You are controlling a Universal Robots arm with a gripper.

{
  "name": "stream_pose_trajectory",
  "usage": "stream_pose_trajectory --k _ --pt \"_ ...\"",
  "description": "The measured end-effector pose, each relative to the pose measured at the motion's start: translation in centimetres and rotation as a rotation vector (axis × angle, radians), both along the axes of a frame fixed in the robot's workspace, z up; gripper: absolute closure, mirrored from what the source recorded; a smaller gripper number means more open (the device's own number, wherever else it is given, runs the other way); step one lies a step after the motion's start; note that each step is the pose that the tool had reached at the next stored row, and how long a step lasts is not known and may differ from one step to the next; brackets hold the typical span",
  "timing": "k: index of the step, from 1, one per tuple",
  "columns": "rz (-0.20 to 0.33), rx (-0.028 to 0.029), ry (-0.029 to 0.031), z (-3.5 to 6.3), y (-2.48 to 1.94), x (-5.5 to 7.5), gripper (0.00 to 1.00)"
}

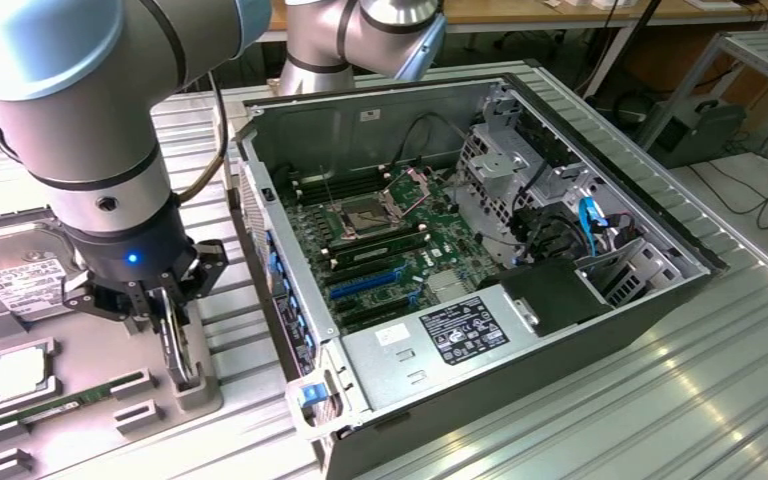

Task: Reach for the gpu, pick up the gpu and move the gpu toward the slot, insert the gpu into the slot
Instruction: 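Pick up the gpu and move the gpu toward the slot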

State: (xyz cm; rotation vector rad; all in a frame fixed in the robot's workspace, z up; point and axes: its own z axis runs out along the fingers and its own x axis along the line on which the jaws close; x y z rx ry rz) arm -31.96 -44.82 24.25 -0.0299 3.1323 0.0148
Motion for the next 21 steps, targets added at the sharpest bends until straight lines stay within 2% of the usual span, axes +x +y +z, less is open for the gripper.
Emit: stream_pose_trajectory --k 2,8,11,15,21 --pt "0.000 0.0000 0.0000 0.55 0.00 0.0 0.72" --pt "0.000 0.0000 0.0000 1.39 0.00 0.0 0.72" --pt "0.000 0.0001 0.0000 2.47 0.00 0.0 0.72" --pt "0.000 0.0002 0.0000 3.27 0.00 0.0 0.72" --pt "0.000 0.0004 0.0000 3.41 0.00 0.0 0.72"
